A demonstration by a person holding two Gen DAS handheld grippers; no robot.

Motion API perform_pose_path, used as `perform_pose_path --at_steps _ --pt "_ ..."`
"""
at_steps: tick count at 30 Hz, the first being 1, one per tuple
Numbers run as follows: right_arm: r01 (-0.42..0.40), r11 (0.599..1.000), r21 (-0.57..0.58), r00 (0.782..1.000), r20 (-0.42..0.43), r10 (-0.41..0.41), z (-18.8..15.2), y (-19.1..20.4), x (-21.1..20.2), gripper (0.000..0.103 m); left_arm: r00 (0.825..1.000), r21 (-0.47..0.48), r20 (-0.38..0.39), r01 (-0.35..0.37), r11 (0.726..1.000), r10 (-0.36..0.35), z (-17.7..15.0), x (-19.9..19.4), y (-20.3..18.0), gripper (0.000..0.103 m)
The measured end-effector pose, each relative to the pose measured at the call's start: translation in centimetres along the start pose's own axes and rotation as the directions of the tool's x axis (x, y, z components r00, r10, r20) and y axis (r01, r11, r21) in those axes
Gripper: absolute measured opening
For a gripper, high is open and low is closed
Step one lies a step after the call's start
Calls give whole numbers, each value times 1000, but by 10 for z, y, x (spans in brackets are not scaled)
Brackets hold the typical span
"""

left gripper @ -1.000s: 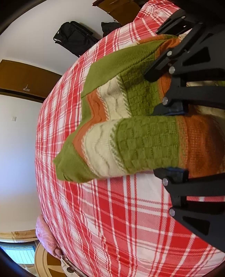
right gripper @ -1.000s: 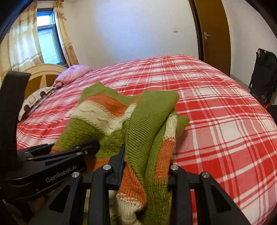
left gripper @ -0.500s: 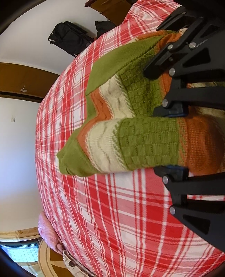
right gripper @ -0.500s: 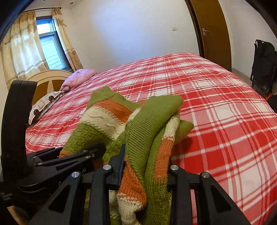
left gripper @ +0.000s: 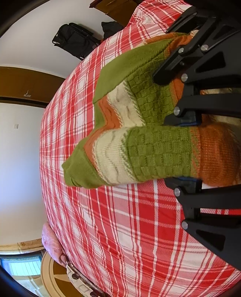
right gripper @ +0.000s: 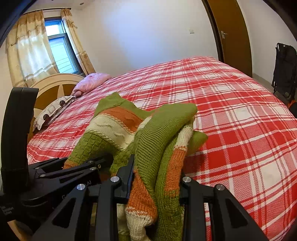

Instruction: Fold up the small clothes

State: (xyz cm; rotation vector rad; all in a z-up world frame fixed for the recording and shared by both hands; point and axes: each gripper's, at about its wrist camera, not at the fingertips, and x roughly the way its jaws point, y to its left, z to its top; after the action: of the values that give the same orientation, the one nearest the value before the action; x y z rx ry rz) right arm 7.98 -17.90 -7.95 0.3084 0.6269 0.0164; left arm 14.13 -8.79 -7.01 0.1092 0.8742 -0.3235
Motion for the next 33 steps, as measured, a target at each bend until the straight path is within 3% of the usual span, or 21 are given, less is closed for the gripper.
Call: perform_pose_path --at_steps 8,19,28,33 --pt "6 1000 20 1000 23 -6 -1 -4 -13 31 1000 18 11 3 1000 -3 -3 -8 -4 38" --pt "61 992 113 992 106 -73 5 -45 -57 31 996 136 72 47 990 -57 8 -24 -56 38" --pt "162 963 215 964 173 -201 5 -101 -103 31 981 278 91 140 950 -171 16 -27 -128 38" --pt "218 936 276 936 212 -281 9 -135 -124 31 969 349 110 172 921 -223 27 -27 -167 38"
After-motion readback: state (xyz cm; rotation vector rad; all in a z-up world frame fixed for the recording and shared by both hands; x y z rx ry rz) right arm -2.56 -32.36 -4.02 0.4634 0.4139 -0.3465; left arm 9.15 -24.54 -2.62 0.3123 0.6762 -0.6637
